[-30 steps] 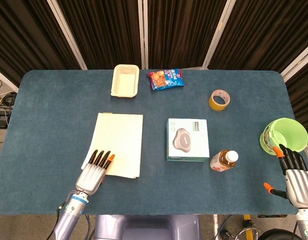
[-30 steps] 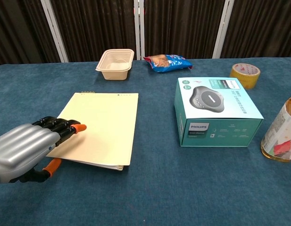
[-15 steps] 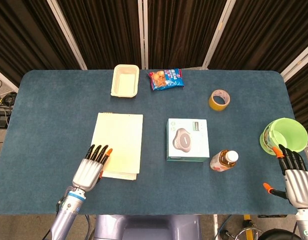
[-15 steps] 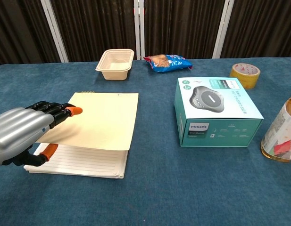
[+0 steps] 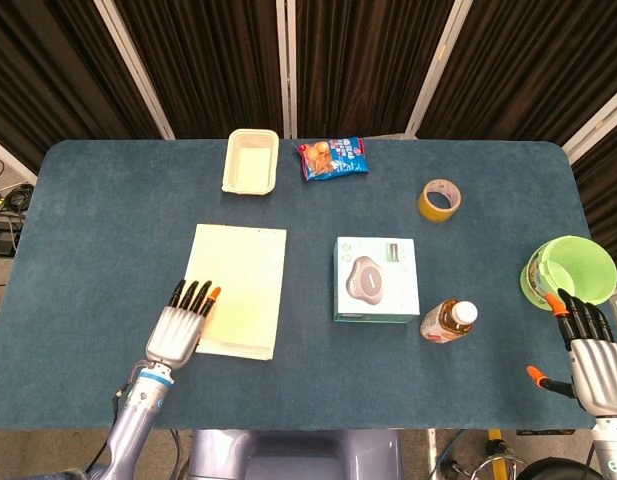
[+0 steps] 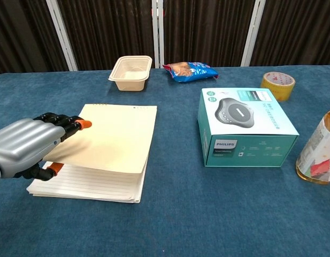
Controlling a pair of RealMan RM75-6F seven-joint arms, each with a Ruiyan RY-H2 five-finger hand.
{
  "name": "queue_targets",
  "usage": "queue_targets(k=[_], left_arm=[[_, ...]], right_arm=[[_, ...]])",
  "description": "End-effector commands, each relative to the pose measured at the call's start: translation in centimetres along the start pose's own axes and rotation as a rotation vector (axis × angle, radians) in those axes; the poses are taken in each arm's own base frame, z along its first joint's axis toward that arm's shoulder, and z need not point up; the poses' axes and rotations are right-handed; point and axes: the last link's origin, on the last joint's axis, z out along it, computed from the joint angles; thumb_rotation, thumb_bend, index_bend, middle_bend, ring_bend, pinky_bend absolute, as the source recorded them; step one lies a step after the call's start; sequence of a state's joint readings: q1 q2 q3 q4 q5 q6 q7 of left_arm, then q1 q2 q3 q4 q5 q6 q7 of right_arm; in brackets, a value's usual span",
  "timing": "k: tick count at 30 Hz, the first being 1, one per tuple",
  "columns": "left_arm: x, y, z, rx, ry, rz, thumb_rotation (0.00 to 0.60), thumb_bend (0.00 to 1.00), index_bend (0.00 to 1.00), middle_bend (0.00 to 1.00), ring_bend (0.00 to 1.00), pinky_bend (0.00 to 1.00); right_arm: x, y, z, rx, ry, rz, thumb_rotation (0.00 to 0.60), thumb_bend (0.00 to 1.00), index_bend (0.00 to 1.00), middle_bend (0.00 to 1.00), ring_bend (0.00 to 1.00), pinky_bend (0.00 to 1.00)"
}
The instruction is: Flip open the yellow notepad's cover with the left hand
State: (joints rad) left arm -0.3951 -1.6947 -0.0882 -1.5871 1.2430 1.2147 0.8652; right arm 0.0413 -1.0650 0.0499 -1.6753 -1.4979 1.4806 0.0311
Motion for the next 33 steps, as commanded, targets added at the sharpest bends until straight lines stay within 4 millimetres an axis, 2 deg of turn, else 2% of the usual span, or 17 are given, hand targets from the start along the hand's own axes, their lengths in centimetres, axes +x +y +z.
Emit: queue_targets(k=[1, 2, 4, 7, 12, 15, 25, 33], left_arm=[[0.5, 0.0, 0.8, 0.015, 0.041, 0.004, 0.6, 0.66, 0.08, 0.0, 0.0, 0.0], [0.6, -0.1, 1.0, 0.02, 0.053, 0.002, 0.6, 0.66, 0.12, 0.0, 0.0, 0.0], [1.0, -0.2, 1.4, 0.03, 0.082, -0.007, 0.6, 0.66, 0.29, 0.01, 0.0, 0.03], [1.4, -0.3, 2.0, 0.039, 0.113, -0.014, 0.6, 0.66, 0.45, 0.07, 0.02, 0.06], [1.9, -0.9, 2.3, 0.044, 0.148, 0.01, 0.6, 0.66, 0.6, 0.18, 0.09, 0.1], [1.8, -1.2, 2.2, 0.045, 0.157, 0.008, 0.6, 0.66, 0.7, 0.21, 0.11, 0.11], [3.2, -2.2, 0.8, 0.024, 0.187, -0.018, 0.6, 0.67, 0.72, 0.22, 0.11, 0.11], [3.3, -3.8, -2.2, -0.015, 0.181, -0.046, 0.6, 0.67, 0.72, 0.22, 0.11, 0.11]], right_arm=[[0.0, 0.0, 0.0, 0.0, 0.0, 0.001, 0.6, 0.0, 0.0, 0.0, 0.0, 0.0], [0.0, 0.0, 0.0, -0.001, 0.0, 0.001, 0.6, 0.0, 0.0, 0.0, 0.0, 0.0], [0.0, 0.0, 0.0, 0.0, 0.0, 0.001, 0.6, 0.0, 0.0, 0.0, 0.0, 0.0], [0.0, 0.0, 0.1, -0.001, 0.001, 0.002, 0.6, 0.0, 0.0, 0.0, 0.0, 0.0], [0.0, 0.0, 0.0, 0.0, -0.001, 0.003, 0.6, 0.0, 0.0, 0.0, 0.0, 0.0], [0.0, 0.0, 0.0, 0.001, -0.002, 0.002, 0.6, 0.0, 0.0, 0.0, 0.0, 0.0], [-0.1, 0.0, 0.0, 0.001, -0.006, -0.001, 0.6, 0.0, 0.0, 0.0, 0.0, 0.0], [-0.1, -0.1, 0.0, 0.002, -0.007, -0.002, 0.6, 0.0, 0.0, 0.0, 0.0, 0.0]])
